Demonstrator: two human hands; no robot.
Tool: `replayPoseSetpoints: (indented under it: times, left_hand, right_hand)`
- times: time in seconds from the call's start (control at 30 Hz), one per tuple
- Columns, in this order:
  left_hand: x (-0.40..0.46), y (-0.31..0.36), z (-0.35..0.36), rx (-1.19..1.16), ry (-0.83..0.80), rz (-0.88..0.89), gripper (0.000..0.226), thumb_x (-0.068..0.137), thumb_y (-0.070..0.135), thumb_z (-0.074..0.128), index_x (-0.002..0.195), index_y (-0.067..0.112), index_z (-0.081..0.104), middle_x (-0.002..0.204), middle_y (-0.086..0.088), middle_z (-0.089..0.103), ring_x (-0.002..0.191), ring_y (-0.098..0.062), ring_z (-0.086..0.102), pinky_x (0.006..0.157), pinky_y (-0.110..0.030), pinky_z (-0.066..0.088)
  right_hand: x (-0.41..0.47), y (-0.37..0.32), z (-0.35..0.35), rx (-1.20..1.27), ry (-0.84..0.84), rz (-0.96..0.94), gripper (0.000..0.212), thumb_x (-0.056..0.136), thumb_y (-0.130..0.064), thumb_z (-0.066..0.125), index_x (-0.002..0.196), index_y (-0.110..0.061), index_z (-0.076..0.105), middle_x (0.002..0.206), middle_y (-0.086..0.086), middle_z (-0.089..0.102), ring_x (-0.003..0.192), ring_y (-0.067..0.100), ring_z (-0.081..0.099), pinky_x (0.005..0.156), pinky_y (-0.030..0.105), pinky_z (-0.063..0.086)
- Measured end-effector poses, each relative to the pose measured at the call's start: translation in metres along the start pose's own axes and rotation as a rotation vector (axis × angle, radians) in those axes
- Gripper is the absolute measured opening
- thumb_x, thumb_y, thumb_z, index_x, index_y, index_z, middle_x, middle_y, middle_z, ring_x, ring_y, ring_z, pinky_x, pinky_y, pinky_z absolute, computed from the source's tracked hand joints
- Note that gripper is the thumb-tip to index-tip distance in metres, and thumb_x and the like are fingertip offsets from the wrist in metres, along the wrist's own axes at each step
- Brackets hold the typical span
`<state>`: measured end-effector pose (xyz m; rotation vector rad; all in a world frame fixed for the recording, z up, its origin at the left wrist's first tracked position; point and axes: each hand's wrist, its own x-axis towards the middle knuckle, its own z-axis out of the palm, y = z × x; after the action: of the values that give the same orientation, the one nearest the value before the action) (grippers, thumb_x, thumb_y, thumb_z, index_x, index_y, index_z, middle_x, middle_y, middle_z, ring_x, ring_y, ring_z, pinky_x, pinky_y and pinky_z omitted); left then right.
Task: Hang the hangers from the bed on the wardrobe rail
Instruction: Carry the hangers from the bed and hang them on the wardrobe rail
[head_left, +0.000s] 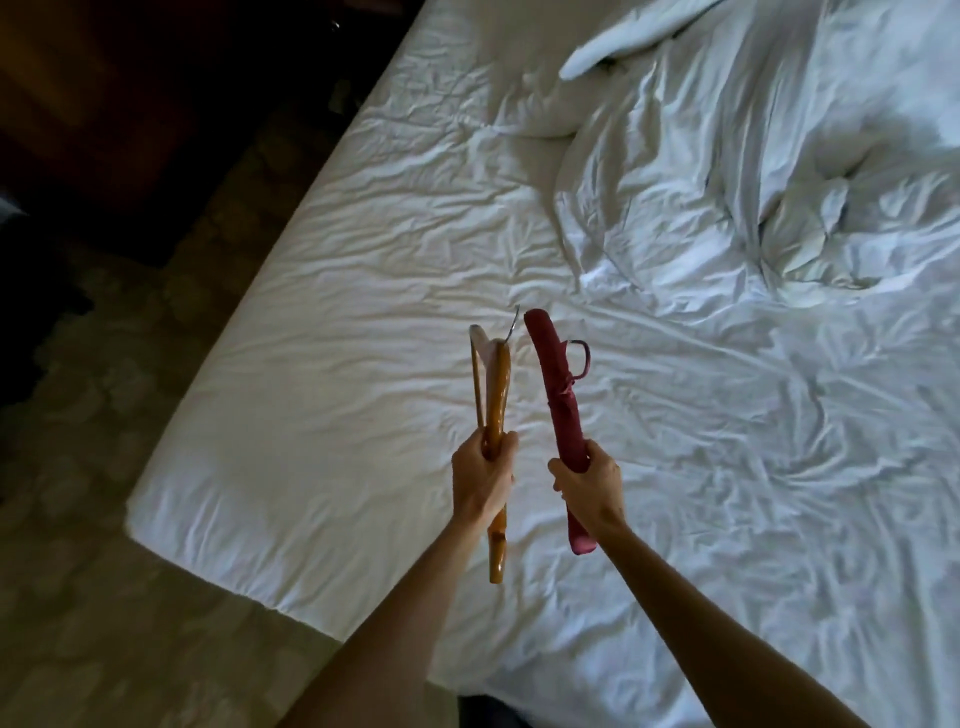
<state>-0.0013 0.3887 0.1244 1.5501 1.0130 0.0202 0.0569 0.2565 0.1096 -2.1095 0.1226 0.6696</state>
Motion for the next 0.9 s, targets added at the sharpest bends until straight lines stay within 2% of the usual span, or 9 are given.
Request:
replayPoseSetpoints:
  times: [0.13,0.27,0.4,0.53,0.67,0.77,0.9]
  left_hand:
    - [-0.058,0.025,-0.018,0.048,-0.015,0.045,0.029,0.098,0.033,0.065,0.085,0.007,0.063,0.059,-0.003,0.063,0.045,-0.006,0.057,0.05,-0.018,0.049]
    - [-0.124,0.041,-0.026,0.044,-0.033,0.071,0.03,0.098,0.033,0.063,0.086,0.005,0.066,0.057,-0.004,0.066,0.048,-0.011,0.061,0.057,-0.019,0.05]
    - [-0.183,0.047,-0.021,0.015,0.013,0.093,0.03,0.1,0.032,0.062,0.087,0.005,0.066,0.056,-0.001,0.065,0.046,-0.01,0.06,0.057,-0.023,0.049]
    - [-0.235,0.048,-0.021,-0.058,0.098,0.108,0.029,0.1,0.028,0.062,0.089,0.001,0.066,0.057,-0.001,0.063,0.045,-0.008,0.058,0.056,-0.022,0.048]
    - [-0.284,0.037,-0.032,-0.138,0.205,0.115,0.028,0.1,0.028,0.062,0.085,0.006,0.067,0.056,0.002,0.062,0.053,-0.013,0.062,0.058,-0.019,0.052]
    - [-0.321,0.021,-0.054,-0.202,0.288,0.113,0.026,0.1,0.026,0.062,0.085,0.005,0.067,0.055,0.002,0.062,0.054,-0.019,0.062,0.061,-0.025,0.053]
    - [-0.368,-0.009,-0.093,-0.258,0.427,0.089,0.023,0.101,0.024,0.06,0.089,0.006,0.068,0.053,0.002,0.061,0.047,-0.009,0.059,0.056,-0.019,0.05]
  right_hand:
    - [-0.06,-0.028,-0.044,0.052,-0.104,-0.061,0.012,0.087,-0.019,0.07,0.097,-0.017,0.066,0.067,0.006,0.072,0.059,0.016,0.068,0.062,0.034,0.057]
    - [-0.121,-0.048,-0.086,0.151,-0.252,-0.154,0.016,0.092,-0.02,0.067,0.107,-0.015,0.066,0.073,0.008,0.073,0.059,0.016,0.065,0.062,0.031,0.056]
    - [-0.168,-0.048,-0.118,0.156,-0.376,-0.226,0.021,0.093,-0.024,0.067,0.112,-0.016,0.063,0.08,0.007,0.074,0.068,0.015,0.069,0.067,0.034,0.056]
    - [-0.207,-0.044,-0.139,0.136,-0.479,-0.256,0.025,0.092,-0.027,0.069,0.111,-0.014,0.06,0.087,0.008,0.073,0.074,0.013,0.071,0.065,0.022,0.053]
    - [-0.238,-0.037,-0.139,0.057,-0.561,-0.329,0.032,0.09,-0.031,0.072,0.115,-0.017,0.057,0.093,0.005,0.071,0.081,0.015,0.072,0.067,0.023,0.056]
    - [-0.262,-0.035,-0.122,0.008,-0.645,-0.385,0.036,0.09,-0.032,0.073,0.118,-0.017,0.056,0.096,0.005,0.07,0.085,0.019,0.072,0.072,0.028,0.059]
    - [-0.299,-0.04,-0.082,-0.06,-0.755,-0.455,0.032,0.089,-0.033,0.073,0.114,-0.019,0.058,0.095,0.005,0.071,0.085,0.02,0.072,0.077,0.034,0.061]
